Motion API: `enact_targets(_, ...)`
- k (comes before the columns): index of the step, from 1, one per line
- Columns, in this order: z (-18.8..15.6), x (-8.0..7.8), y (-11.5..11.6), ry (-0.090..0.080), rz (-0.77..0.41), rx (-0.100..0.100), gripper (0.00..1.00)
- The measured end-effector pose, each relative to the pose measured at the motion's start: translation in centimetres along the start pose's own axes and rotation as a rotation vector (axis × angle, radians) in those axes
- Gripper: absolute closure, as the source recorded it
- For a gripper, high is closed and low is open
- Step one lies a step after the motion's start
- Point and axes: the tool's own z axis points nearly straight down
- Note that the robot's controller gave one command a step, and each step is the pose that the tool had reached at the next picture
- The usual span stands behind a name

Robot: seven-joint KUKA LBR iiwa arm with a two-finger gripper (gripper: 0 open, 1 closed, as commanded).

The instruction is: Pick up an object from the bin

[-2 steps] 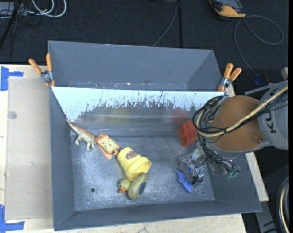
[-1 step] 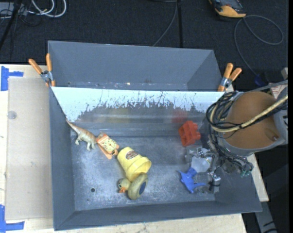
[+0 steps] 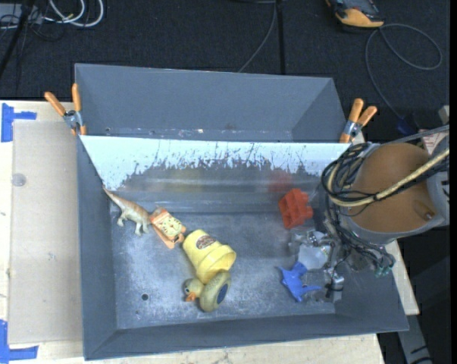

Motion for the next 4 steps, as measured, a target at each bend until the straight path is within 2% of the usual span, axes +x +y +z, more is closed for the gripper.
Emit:
enact_targets(1,3.7,0.9,-1.5,-0.005,-0.257,-0.002,1.00)
enact_targets(2,3.7,0.9,-1.6,-0.005,-0.257,-0.002,1.00)
enact_targets(3,2.0,1.5,-1.1,-0.002,-0.244,-0.005,1.00)
enact_targets(4,-1.3,1.5,-1.1,-0.001,-0.241,-0.006,1.00)
